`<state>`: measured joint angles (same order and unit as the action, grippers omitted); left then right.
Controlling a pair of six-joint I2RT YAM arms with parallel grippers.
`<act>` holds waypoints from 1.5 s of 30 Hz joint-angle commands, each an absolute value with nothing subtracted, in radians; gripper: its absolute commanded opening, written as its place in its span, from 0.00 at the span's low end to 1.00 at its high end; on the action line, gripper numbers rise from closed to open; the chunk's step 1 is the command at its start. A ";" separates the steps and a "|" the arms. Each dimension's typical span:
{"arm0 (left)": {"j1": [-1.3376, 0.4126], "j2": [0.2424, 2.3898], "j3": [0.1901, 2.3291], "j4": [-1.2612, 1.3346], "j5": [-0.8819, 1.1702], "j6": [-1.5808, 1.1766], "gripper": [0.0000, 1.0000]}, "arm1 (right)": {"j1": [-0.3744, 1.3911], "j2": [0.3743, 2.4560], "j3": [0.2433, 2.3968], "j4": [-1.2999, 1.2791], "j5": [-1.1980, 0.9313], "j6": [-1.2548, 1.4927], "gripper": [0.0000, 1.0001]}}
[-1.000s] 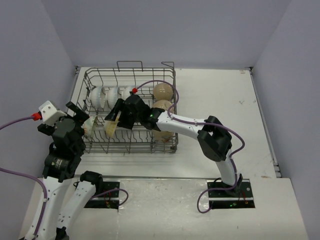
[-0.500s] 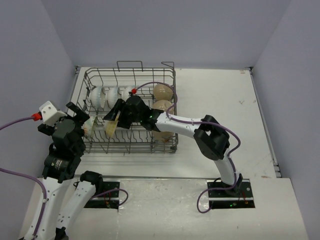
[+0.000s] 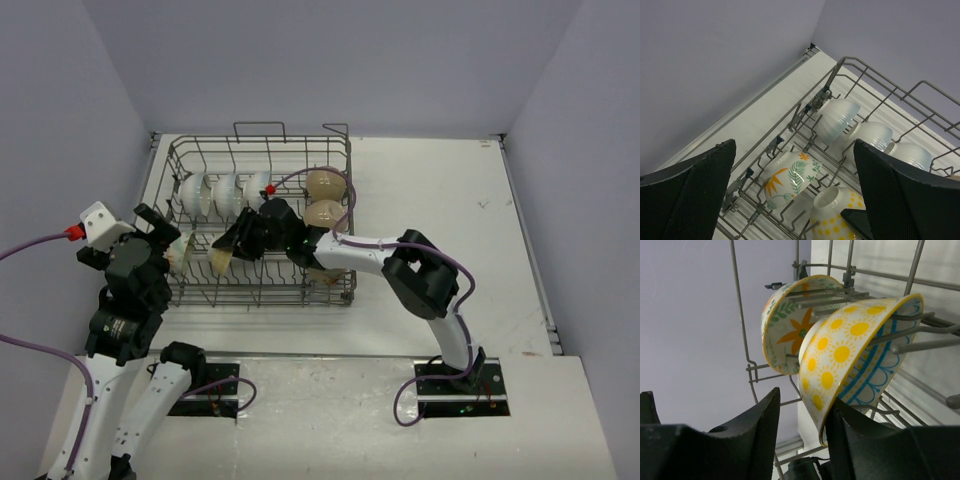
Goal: Unload the bowls from the dish rack
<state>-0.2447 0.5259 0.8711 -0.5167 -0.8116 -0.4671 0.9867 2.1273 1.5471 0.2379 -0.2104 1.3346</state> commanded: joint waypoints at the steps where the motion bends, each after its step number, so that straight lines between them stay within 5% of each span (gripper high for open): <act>1: -0.252 0.517 0.867 -0.474 -0.813 -0.449 1.00 | 0.973 2.131 1.523 0.351 -0.253 1.384 0.40; 24: -0.255 0.515 0.868 -0.477 -0.816 -0.449 1.00 | 0.969 2.100 1.434 0.526 -0.261 1.431 0.01; 45: -0.255 0.512 0.868 -0.477 -0.816 -0.449 1.00 | 0.966 2.023 1.437 0.581 -0.238 1.414 0.00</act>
<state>-0.2501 0.5186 0.8707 -0.5167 -0.8108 -0.4603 0.9760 2.1231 1.4261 0.4862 -0.2550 1.4055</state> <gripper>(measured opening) 0.997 0.120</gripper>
